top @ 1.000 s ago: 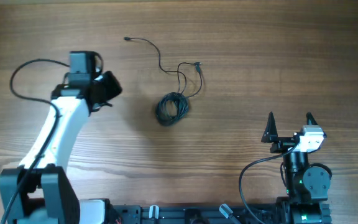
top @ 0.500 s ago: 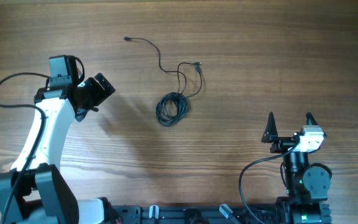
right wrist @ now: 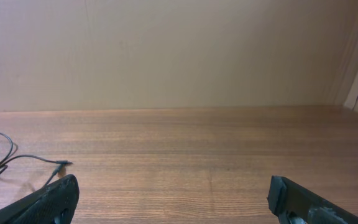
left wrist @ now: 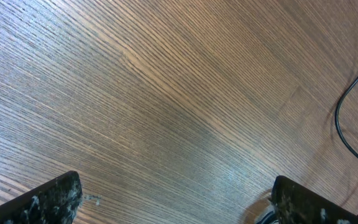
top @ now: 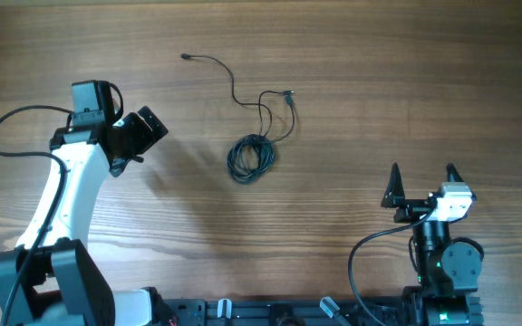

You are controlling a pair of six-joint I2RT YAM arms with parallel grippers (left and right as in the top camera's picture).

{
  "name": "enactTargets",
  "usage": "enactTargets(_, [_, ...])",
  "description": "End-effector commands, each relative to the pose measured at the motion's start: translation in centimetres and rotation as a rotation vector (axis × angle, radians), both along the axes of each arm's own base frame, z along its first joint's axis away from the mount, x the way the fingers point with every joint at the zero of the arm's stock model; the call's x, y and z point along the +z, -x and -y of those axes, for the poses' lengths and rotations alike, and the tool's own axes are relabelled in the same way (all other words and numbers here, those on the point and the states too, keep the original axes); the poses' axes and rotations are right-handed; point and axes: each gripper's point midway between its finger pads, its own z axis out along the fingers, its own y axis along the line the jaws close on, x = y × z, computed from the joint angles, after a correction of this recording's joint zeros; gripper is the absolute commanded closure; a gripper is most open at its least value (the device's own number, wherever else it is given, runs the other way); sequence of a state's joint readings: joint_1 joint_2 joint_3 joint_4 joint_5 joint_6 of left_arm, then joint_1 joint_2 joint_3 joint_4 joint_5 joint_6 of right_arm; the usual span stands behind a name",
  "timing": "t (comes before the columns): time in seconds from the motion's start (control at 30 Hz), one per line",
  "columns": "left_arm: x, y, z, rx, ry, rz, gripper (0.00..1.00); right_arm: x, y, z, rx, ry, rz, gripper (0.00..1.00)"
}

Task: Untangle cables
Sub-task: 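Lift the left gripper away from the coil toward the left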

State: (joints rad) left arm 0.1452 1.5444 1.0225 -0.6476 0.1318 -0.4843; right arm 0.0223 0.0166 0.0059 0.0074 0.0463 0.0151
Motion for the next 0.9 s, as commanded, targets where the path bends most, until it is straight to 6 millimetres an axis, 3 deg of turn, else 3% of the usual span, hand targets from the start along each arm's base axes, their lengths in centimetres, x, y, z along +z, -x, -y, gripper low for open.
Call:
enactTargets(0.0, [0.9,-0.5,0.0,-0.004,-0.001,0.030,0.00,0.2,0.0,0.4,-0.020,-0.012,0.010,0.00])
enactTargets(0.6, [0.9,-0.5,0.0,-0.005,-0.001,0.030,0.00,0.2,0.0,0.4,-0.019,-0.015,0.011,0.00])
enactTargets(0.8, [0.9,-0.5,0.0,-0.004,-0.001,0.030,0.00,0.2,0.0,-0.9,0.056,-0.015,0.010,0.00])
enactTargets(0.87, [0.9,-0.5,0.0,-0.004,-0.001,0.030,0.00,0.0,0.2,-2.5,0.148,-0.016,0.000,0.01])
